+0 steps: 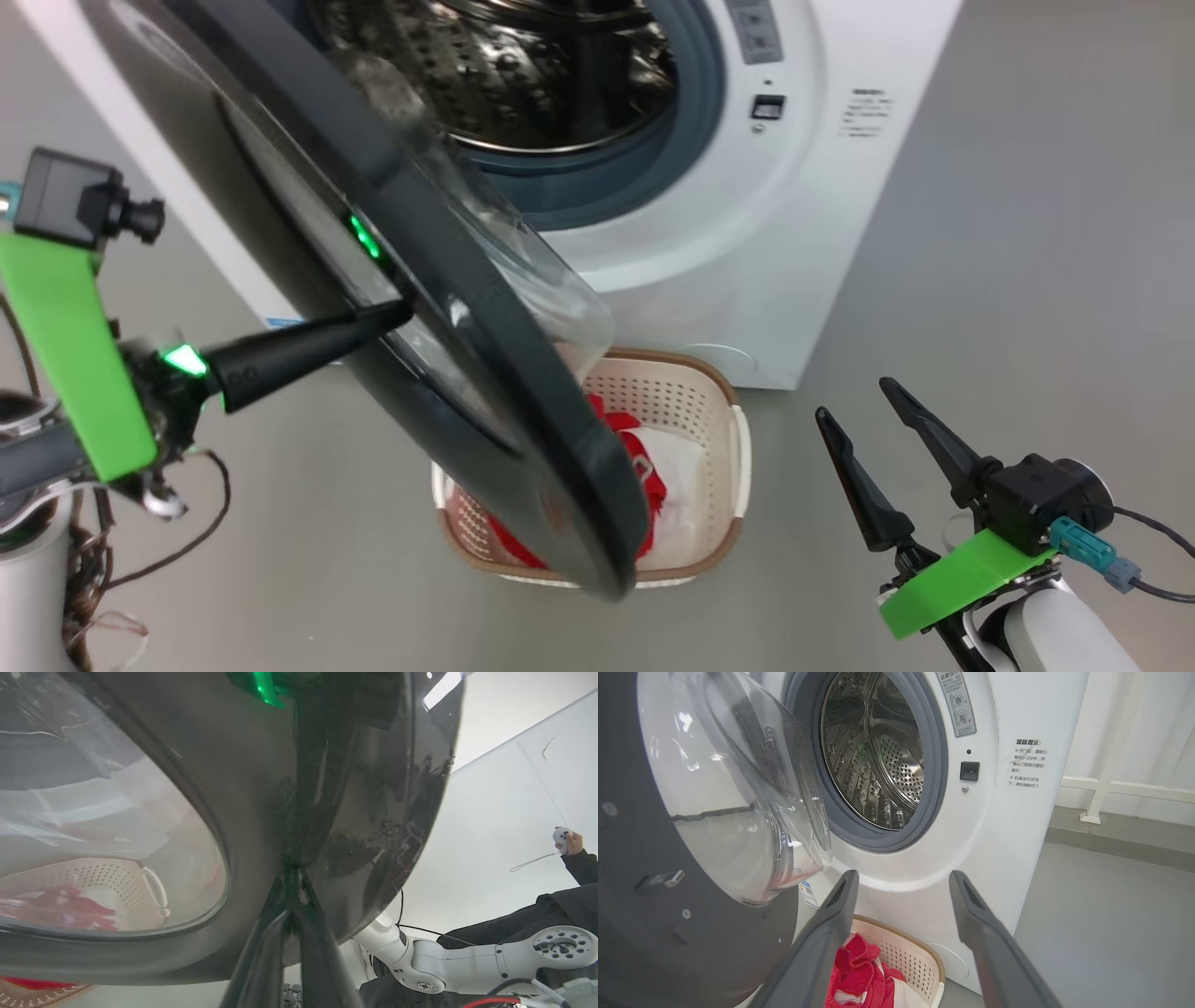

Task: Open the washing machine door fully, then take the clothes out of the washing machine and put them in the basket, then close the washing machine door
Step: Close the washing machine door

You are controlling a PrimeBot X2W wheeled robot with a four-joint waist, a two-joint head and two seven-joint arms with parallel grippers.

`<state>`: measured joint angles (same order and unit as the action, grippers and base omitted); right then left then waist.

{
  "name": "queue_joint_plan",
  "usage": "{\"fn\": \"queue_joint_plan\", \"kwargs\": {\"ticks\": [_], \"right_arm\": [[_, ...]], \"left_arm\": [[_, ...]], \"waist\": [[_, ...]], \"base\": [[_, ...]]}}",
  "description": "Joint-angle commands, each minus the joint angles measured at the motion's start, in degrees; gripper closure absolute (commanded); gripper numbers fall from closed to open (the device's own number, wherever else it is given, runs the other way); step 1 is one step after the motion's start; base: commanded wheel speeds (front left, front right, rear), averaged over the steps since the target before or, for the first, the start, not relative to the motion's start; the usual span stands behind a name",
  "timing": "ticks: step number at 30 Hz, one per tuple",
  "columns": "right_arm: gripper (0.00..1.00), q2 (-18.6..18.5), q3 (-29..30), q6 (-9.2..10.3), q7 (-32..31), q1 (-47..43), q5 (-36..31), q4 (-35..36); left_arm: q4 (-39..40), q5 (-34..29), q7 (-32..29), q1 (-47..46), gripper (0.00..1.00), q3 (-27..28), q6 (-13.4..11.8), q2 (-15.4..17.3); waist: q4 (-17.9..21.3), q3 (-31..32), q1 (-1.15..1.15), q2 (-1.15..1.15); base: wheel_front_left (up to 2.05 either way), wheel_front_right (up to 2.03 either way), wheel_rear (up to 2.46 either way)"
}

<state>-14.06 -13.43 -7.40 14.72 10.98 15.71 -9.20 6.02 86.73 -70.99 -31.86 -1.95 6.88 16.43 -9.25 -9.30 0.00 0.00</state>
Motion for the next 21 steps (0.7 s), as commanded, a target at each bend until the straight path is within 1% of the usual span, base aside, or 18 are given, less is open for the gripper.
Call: {"fn": "queue_joint_plan", "kwargs": {"ticks": [1, 9, 12, 13, 21], "right_arm": [[0.0, 0.21, -0.68, -0.09, 0.28, 1.41, -0.96, 1.5], [0.0, 1.42, 0.07, -0.09, 0.28, 2.56, -1.31, 2.03], [0.0, 2.04, 0.34, -0.09, 0.28, 3.06, -1.45, 2.26], [0.0, 2.48, 0.57, -0.09, 0.28, 3.38, -1.51, 2.38], [0.0, 3.77, 0.96, -0.09, 0.28, 3.96, -1.69, 2.57]], "left_arm": [[0.9, -0.9, 0.7, -3.06, 1.0, 1.84, 0.6, 1.72], [-2.08, -2.6, 3.85, -7.43, 1.0, 0.28, 0.6, 1.54], [-3.45, -3.21, 4.93, -9.01, 1.0, -0.03, 0.6, 2.13], [-4.57, -3.61, 5.83, -10.1, 1.0, -0.05, 0.6, 2.61], [-9.44, -5.16, 11.19, -13.9, 1.0, 0.83, 0.6, 4.64]], "waist": [[2.36, -1.49, 0.0, 0.0], [7.16, -4.41, 0.0, 0.0], [8.9, -5.36, 0.0, 0.0], [10.01, -5.89, 0.0, 0.0], [13.9, -6.82, 0.0, 0.0]], "base": [[0.0, 0.0, 0.0], [0.0, 0.0, 0.0], [0.0, 0.0, 0.0], [0.0, 0.0, 0.0], [0.0, 0.0, 0.0]]}}
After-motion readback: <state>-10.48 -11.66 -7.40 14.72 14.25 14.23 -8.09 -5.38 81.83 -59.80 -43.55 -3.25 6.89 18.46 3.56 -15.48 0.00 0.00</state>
